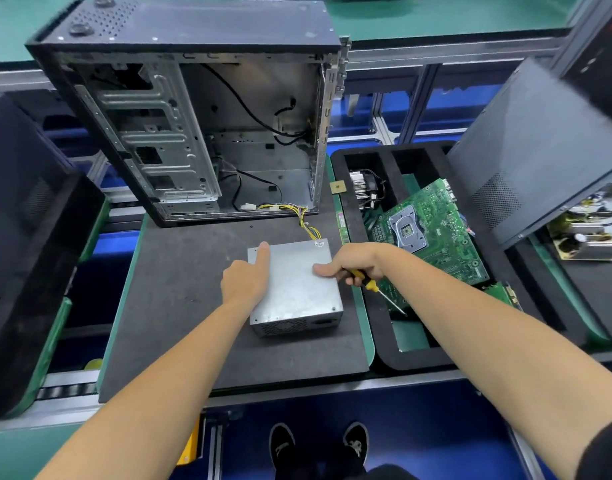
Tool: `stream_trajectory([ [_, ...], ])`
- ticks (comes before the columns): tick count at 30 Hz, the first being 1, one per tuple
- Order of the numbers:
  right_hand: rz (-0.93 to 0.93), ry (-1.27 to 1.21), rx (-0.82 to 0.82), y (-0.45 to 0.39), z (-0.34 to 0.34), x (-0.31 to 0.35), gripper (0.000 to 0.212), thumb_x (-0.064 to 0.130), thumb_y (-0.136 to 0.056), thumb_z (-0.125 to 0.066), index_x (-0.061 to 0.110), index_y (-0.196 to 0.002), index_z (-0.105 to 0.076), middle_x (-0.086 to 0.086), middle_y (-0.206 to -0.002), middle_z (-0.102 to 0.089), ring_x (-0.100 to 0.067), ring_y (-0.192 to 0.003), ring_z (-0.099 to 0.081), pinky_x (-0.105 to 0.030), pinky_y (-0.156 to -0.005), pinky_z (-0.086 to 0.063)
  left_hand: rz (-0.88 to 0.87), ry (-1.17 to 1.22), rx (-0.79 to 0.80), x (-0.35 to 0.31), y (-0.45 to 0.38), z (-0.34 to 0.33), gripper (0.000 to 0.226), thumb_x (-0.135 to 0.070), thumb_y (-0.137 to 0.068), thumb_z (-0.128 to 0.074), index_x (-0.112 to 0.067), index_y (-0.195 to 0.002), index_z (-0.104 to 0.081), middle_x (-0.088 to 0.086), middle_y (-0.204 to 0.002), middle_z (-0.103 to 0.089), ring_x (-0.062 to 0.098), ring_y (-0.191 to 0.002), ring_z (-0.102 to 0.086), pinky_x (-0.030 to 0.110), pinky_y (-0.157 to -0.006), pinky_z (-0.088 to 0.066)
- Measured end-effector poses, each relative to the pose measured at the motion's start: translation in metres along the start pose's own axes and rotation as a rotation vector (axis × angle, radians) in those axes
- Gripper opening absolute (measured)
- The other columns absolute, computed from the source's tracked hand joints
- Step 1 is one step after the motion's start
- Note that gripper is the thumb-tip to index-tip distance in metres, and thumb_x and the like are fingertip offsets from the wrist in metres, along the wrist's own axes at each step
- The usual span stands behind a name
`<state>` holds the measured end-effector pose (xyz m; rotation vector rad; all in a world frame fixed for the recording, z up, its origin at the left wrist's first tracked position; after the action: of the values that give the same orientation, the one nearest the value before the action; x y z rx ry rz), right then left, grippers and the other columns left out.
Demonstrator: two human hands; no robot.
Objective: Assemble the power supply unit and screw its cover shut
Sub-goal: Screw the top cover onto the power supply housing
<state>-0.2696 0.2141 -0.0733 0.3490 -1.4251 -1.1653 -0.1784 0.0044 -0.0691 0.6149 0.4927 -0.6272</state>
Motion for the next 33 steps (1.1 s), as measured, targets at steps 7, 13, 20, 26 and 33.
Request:
stream_trajectory([
  [7, -0.002, -0.024, -0.009, 0.004, 0.001, 0.001, 0.038, 0.046, -0.080, -0.074, 0.011, -0.082, -0.061, 0.005, -0.057, -0.061, -0.009, -0.045, -0.041, -0.018, -0.038, -0.031, 0.016, 0.089, 0.046, 0.000, 0.002, 0.000, 0.076, -0.078, -0.082, -0.033, -0.007, -0.103, -0.051, 0.005, -0.103, -0.048, 0.019, -0.080, -0.051, 0.033, -0.073, -0.038],
  [13, -0.066, -0.051, 0.131, 0.016, -0.012, -0.007, 0.034, 0.049, -0.086, -0.066, 0.017, -0.075, -0.070, 0.000, -0.073, -0.072, -0.007, -0.041, -0.043, -0.016, -0.035, -0.030, 0.095, 0.197, 0.206, 0.011, 0.002, -0.010, 0.089, -0.083, -0.073, -0.044, -0.007, -0.117, -0.055, 0.007, -0.117, -0.058, 0.024, -0.097, -0.058, 0.037, -0.085, -0.047],
  [20, -0.020, 0.091, 0.004, 0.015, -0.005, -0.004, 0.047, 0.056, -0.086, -0.062, 0.010, -0.078, -0.060, 0.000, -0.066, -0.069, -0.010, -0.044, -0.043, -0.018, -0.039, -0.032, 0.008, 0.057, 0.041, 0.003, 0.002, 0.000, 0.090, -0.080, -0.077, -0.040, 0.000, -0.117, -0.057, 0.013, -0.120, -0.056, 0.030, -0.098, -0.057, 0.038, -0.084, -0.047],
  [26, -0.059, 0.246, 0.324, 0.027, -0.033, -0.024, 0.044, 0.045, -0.087, -0.067, 0.004, -0.074, -0.062, -0.015, -0.107, -0.072, -0.009, -0.045, -0.038, -0.017, -0.039, -0.034, 0.090, 0.099, 0.144, 0.019, 0.004, 0.003, 0.097, -0.082, -0.076, -0.041, -0.002, -0.129, -0.050, 0.012, -0.129, -0.053, 0.029, -0.103, -0.056, 0.038, -0.087, -0.047],
  [33, -0.150, 0.200, 0.386, 0.023, -0.039, -0.030, 0.033, 0.039, -0.091, -0.062, 0.006, -0.094, -0.056, -0.017, -0.114, -0.066, -0.005, -0.040, -0.035, -0.014, -0.038, -0.031, 0.136, -0.070, 0.154, 0.018, 0.019, -0.003, 0.101, -0.086, -0.078, -0.016, -0.010, -0.138, -0.047, 0.013, -0.141, -0.047, 0.032, -0.122, -0.047, 0.041, -0.102, -0.039],
])
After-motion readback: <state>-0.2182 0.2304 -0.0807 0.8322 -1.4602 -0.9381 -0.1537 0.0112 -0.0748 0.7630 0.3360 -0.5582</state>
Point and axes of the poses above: each hand's wrist, its own y-axis away from the middle knuckle, its own z-axis out of the back of the hand, x = y × z, the point moved 8 cm from there along -y, towards the middle knuckle
